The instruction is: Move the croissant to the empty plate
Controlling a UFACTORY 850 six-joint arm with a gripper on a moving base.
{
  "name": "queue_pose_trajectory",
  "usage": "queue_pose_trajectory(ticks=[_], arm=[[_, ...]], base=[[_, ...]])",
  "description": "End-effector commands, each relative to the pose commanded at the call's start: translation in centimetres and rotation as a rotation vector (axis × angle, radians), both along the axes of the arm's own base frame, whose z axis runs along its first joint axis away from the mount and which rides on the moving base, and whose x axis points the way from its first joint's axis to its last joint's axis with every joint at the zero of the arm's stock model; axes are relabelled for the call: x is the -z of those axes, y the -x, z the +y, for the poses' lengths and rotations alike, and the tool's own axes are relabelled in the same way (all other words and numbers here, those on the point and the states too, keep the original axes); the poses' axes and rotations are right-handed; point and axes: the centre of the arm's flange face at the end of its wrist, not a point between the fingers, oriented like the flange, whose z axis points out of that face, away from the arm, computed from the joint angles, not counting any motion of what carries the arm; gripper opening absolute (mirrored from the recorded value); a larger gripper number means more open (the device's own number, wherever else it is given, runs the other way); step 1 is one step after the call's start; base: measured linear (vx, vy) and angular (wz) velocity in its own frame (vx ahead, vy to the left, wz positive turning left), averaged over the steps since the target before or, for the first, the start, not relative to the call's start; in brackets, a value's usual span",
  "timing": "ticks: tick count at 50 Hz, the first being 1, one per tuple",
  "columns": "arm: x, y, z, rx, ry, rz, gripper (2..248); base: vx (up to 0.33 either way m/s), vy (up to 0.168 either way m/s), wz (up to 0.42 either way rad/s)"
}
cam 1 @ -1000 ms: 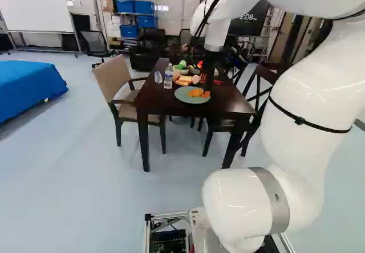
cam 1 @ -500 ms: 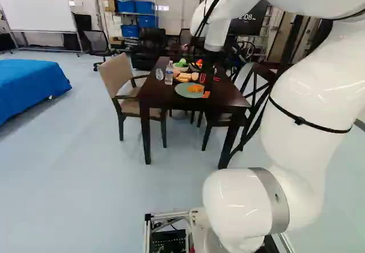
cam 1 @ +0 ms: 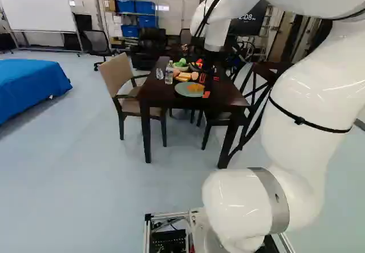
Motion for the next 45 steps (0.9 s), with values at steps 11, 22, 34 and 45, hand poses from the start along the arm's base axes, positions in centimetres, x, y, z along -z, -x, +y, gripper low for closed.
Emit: queue_pose_trajectory(ticks=[11,22,34,45], arm=[[0.0,0.0,0.0,-0.001,0.0,-0.001,247],[0.2,0.1,0.0,-0.013,0.003,-0.008,247],[0.7,0.3,0.1,-0.041,0.009,-0.026,247],[1.3,0.5,0.1,-0.081,0.018,-0.051,247]], base=[[0.0,0.0,0.0],[0.0,0.0,0.0],[0.0,0.0,0.0],[0.0,0.0,0.0]])
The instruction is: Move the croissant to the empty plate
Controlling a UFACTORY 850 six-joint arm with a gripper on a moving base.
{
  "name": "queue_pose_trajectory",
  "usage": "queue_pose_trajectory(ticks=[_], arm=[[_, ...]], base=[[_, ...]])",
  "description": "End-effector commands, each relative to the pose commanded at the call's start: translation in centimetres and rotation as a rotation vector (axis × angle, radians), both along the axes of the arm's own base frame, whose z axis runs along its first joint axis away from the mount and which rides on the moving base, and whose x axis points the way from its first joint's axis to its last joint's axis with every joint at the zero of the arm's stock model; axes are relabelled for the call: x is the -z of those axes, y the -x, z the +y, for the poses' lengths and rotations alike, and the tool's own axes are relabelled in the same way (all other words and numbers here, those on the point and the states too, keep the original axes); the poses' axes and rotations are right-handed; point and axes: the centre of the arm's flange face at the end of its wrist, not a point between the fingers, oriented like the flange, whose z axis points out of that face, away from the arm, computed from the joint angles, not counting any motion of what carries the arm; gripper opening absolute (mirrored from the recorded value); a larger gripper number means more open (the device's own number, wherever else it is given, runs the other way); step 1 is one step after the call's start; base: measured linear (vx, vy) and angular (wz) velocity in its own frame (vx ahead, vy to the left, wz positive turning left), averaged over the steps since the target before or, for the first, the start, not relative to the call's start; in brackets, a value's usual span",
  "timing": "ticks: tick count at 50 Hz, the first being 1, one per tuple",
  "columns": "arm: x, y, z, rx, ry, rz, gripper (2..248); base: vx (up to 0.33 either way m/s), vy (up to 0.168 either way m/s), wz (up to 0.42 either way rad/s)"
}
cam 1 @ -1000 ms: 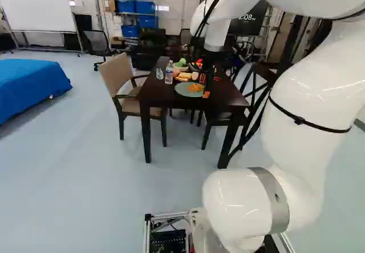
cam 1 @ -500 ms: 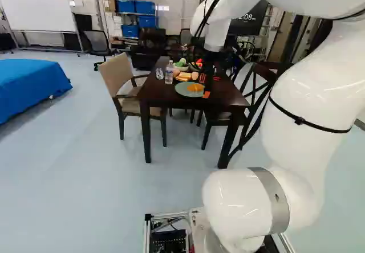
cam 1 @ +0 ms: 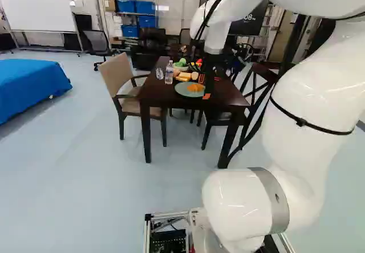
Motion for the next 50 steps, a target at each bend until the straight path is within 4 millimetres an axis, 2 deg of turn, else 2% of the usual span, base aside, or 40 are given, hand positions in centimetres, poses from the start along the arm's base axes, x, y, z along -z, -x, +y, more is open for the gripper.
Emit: queue_pose_trajectory(ticks=[24,50], arm=[[2.1,1.0,0.2,-0.13,0.038,-0.082,247],[5.2,2.9,0.5,-0.333,0.12,-0.212,247]], base=[[0.0,0.0,0.0],[0.0,0.0,0.0]])
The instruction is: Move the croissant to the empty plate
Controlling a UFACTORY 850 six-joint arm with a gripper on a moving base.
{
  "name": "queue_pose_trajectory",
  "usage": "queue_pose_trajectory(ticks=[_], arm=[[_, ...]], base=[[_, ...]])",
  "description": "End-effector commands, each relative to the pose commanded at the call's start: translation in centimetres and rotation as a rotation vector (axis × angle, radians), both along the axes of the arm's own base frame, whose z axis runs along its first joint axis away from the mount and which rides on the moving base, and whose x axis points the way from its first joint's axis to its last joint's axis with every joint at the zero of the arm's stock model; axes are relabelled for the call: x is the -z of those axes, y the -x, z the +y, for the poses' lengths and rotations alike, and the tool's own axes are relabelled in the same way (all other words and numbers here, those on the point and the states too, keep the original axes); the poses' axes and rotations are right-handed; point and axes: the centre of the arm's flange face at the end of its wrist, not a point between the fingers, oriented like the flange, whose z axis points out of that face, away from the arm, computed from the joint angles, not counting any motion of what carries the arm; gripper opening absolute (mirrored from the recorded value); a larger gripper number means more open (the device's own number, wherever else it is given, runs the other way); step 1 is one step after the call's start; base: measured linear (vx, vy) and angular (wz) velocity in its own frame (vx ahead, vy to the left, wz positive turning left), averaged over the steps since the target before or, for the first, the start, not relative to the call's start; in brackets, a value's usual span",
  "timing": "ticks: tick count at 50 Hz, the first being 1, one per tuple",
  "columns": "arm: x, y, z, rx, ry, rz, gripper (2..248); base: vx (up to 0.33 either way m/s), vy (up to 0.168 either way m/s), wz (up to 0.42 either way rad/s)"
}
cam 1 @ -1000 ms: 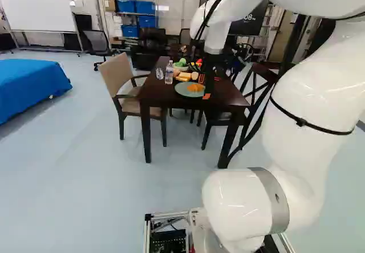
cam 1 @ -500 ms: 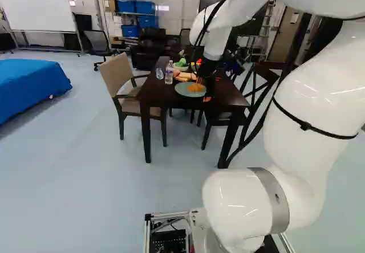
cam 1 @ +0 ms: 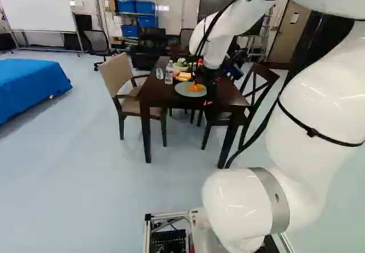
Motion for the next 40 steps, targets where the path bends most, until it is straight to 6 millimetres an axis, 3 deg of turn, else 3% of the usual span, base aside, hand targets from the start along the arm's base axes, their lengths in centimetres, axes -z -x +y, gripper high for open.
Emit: queue_pose_trajectory(ticks=[40], arm=[[6.4,5.5,0.7,-0.401,0.27,-0.286,247]], base=[[0.0,0.0,0.0]])
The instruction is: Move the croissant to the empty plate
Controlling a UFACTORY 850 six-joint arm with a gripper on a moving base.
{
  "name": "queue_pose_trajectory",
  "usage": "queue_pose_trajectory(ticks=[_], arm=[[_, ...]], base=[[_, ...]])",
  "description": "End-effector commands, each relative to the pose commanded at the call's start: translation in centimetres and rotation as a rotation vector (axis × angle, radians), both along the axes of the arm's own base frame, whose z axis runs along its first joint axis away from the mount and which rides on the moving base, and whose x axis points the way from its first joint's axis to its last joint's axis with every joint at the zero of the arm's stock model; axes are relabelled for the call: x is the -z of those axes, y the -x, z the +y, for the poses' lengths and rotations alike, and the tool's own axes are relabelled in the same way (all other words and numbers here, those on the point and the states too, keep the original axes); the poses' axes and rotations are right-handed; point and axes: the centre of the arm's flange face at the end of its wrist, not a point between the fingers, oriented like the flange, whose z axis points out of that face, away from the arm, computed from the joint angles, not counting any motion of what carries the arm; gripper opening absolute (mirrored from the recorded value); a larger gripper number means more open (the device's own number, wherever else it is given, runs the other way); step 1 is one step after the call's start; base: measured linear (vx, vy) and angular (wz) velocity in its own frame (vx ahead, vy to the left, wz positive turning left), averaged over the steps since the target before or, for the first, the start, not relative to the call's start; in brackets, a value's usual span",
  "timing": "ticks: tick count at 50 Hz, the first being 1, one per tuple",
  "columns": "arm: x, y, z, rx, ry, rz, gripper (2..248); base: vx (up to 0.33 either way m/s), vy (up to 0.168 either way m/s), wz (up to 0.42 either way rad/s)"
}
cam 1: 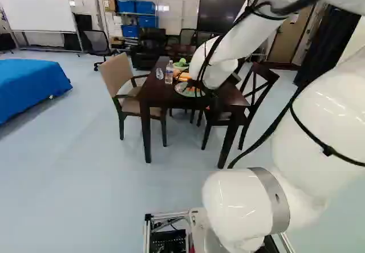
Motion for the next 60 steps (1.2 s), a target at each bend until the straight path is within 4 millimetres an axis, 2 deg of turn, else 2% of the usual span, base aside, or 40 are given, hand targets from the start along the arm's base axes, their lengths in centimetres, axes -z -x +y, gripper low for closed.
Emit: queue_pose_trajectory(ticks=[28,60], arm=[[3.8,4.9,0.4,-0.223,0.245,-0.2,247],[6.5,9.5,0.7,-0.367,0.475,-0.356,247]], base=[[0.0,0.0,0.0],[0.0,0.0,0.0]])
